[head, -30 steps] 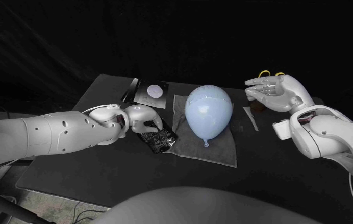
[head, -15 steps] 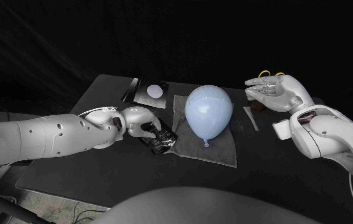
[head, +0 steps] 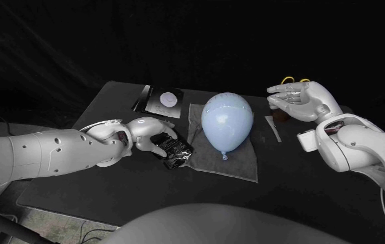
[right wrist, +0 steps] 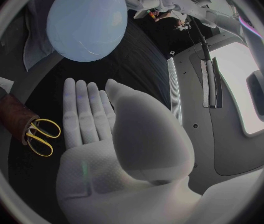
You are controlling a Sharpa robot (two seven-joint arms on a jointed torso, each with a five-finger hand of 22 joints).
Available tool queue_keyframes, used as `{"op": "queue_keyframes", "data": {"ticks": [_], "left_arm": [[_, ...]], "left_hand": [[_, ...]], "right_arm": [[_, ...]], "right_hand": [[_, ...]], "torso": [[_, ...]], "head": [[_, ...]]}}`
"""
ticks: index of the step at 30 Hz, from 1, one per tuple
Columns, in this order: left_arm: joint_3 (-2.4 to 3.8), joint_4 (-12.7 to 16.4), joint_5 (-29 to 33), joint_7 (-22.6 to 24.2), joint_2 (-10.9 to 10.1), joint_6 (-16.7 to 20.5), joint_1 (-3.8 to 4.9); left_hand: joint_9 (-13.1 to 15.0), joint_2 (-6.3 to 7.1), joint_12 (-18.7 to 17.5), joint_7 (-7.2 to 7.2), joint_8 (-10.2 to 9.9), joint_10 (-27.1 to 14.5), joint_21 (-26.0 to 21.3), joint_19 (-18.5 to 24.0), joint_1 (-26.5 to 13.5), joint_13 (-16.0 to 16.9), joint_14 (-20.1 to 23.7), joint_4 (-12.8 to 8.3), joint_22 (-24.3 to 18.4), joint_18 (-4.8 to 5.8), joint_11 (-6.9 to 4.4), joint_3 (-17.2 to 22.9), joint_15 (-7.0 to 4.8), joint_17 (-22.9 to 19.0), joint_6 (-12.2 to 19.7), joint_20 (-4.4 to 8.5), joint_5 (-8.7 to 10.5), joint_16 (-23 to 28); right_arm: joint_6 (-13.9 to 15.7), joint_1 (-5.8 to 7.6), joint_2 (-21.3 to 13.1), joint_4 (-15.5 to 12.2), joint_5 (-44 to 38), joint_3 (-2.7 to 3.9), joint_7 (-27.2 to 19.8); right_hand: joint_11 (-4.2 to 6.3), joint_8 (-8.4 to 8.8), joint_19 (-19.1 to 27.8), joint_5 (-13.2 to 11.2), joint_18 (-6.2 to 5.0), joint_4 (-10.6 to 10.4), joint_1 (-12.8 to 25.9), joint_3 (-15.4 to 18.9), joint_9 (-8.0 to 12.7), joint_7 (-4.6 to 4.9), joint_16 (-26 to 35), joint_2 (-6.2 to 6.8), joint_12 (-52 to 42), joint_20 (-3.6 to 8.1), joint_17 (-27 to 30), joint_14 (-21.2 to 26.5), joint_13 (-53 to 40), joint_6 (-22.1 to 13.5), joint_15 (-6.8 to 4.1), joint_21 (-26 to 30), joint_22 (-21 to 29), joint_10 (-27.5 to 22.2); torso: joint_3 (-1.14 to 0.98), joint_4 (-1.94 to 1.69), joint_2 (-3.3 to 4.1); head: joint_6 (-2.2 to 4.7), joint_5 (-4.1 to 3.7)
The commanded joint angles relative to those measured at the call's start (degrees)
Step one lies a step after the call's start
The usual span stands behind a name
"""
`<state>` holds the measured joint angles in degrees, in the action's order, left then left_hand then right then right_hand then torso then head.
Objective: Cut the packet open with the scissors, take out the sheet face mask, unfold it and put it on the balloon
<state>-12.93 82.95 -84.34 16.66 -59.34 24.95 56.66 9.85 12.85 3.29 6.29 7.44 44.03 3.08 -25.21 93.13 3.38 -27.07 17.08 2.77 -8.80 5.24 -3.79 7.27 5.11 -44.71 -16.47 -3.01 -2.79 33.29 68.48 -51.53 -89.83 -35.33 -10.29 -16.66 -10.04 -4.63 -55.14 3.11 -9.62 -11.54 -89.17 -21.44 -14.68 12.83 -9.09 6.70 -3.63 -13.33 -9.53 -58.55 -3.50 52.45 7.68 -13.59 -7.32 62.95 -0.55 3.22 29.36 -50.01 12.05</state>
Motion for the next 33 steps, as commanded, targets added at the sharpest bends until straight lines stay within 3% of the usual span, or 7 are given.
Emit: {"op": "queue_keyframes", "data": {"ticks": [1, 5, 20, 27, 30, 31, 33], "left_arm": [[0.04, 0.13, -2.00, -2.37, 0.19, -1.84, 0.04], [0.03, -0.18, -4.57, -5.43, 0.80, -5.78, 0.04], [0.06, -0.47, -7.20, -8.35, 2.75, -11.40, 0.04], [0.06, -0.41, -7.79, -8.86, 2.73, -12.54, 0.04], [0.06, -0.48, -8.19, -9.30, 2.79, -13.30, 0.04], [0.06, -0.51, -8.37, -9.49, 2.83, -13.53, 0.04], [0.07, -0.58, -8.59, -9.82, 2.87, -13.69, 0.04]], "left_hand": [[-1.23, 2.14, -0.46, -0.96, -1.84, -8.33, -0.99, 5.93, 0.10, -0.48, 5.54, 0.17, -0.58, 1.08, -1.66, -2.17, -0.20, -1.10, 5.59, 0.10, 0.13, 0.58], [-2.36, 3.96, -0.97, -2.13, -3.27, -17.92, -1.39, 11.48, -0.21, -0.95, 12.03, 0.21, -1.00, 1.63, -3.31, -6.63, -0.80, -2.32, 10.71, 0.23, -0.06, 1.00], [-6.69, 5.11, -1.87, -4.94, -5.91, -31.81, -1.52, 14.05, -4.31, -1.86, 17.38, 0.23, -1.14, 1.89, -6.11, -9.37, -2.51, -3.22, 30.52, -0.02, 0.11, 1.39], [-6.34, 5.08, -1.49, -4.35, -5.45, -30.50, -1.49, 14.16, -4.64, -1.58, 16.50, 0.23, -1.12, 1.89, -5.61, -9.35, -2.69, -3.01, 29.11, 0.09, 0.08, 1.13], [-5.23, 5.00, -0.55, -2.95, -4.24, -26.49, -1.49, 14.29, -4.22, -0.97, 14.16, 0.22, -1.13, 1.77, -3.75, -9.16, -3.21, -2.52, 24.27, 0.34, 0.03, 0.49], [-4.09, 4.75, 0.82, -0.67, -2.54, -21.80, -1.36, 13.77, -3.76, -0.27, 11.81, 0.24, -1.03, 1.52, -1.58, -8.88, -3.91, -2.01, 19.38, 0.68, 0.02, -0.29], [-2.62, 4.15, 2.71, 0.79, -0.30, -15.19, -0.91, 12.14, -3.22, 0.58, 7.08, 0.02, -0.72, 0.86, -0.15, -8.16, -3.06, -0.99, 13.20, 1.00, 0.01, -1.86]], "right_arm": [[-0.88, -0.01, 0.02, 0.03, -0.17, 0.03, -0.42], [-0.96, -0.01, -0.03, 0.01, -0.15, 0.03, -0.39], [-1.06, -0.03, -0.02, 0.10, 0.02, 0.03, -0.36], [-1.14, -0.06, 0.00, 0.16, 0.16, 0.03, -0.38], [-1.17, -0.08, 0.01, 0.15, 0.21, 0.03, -0.40], [-1.19, -0.09, 0.01, 0.15, 0.23, 0.03, -0.41], [-1.22, -0.10, 0.01, 0.15, 0.26, 0.03, -0.41]], "right_hand": [[0.00, -0.20, -0.42, 0.17, -0.68, 0.10, 0.38, -0.36, -0.08, 1.05, 0.33, 0.01, -0.11, 0.11, 0.06, -0.24, -0.03, 0.03, -0.04, 0.26, 0.06, 0.30], [0.01, -0.20, -0.45, 0.19, -0.68, 0.15, 0.44, -0.46, -0.09, 1.04, 0.34, 0.00, -0.10, 0.12, 0.07, -0.26, -0.03, 0.03, -0.05, 0.28, 0.08, 0.33], [-0.01, -0.18, -0.46, 0.17, -0.66, 0.16, 0.59, -0.52, -0.08, 1.07, 0.36, 0.05, -0.08, 0.12, 0.08, -0.27, -0.02, 0.00, -0.04, 0.30, 0.11, 0.32], [-0.02, -0.18, -0.47, 0.16, -0.66, 0.15, 0.72, -0.57, -0.08, 1.08, 0.37, 0.06, -0.07, 0.11, 0.09, -0.28, -0.02, -0.01, -0.03, 0.32, 0.13, 0.32], [-0.02, -0.18, -0.47, 0.16, -0.66, 0.15, 0.72, -0.57, -0.08, 1.08, 0.37, 0.06, -0.07, 0.11, 0.09, -0.28, -0.02, -0.01, -0.03, 0.32, 0.13, 0.32], [-0.02, -0.18, -0.47, 0.16, -0.66, 0.15, 0.72, -0.57, -0.08, 1.08, 0.37, 0.06, -0.07, 0.11, 0.09, -0.28, -0.02, -0.01, -0.03, 0.32, 0.13, 0.32], [-0.02, -0.18, -0.48, 0.16, -0.65, 0.14, 0.80, -0.60, -0.09, 1.08, 0.38, 0.06, -0.07, 0.11, 0.09, -0.29, -0.02, 0.00, -0.03, 0.34, 0.14, 0.33]], "torso": [[0.02, 0.06, 0.01], [0.05, 0.09, 0.04], [-0.03, 0.08, 0.02], [0.01, 0.04, 0.00], [0.03, 0.02, 0.01], [0.04, 0.00, 0.02], [0.03, 0.01, 0.04]], "head": [[0.01, 0.01], [0.01, 0.02], [0.01, -0.20], [0.01, -0.25], [0.01, -0.31], [0.01, -0.30], [0.01, -0.25]]}}
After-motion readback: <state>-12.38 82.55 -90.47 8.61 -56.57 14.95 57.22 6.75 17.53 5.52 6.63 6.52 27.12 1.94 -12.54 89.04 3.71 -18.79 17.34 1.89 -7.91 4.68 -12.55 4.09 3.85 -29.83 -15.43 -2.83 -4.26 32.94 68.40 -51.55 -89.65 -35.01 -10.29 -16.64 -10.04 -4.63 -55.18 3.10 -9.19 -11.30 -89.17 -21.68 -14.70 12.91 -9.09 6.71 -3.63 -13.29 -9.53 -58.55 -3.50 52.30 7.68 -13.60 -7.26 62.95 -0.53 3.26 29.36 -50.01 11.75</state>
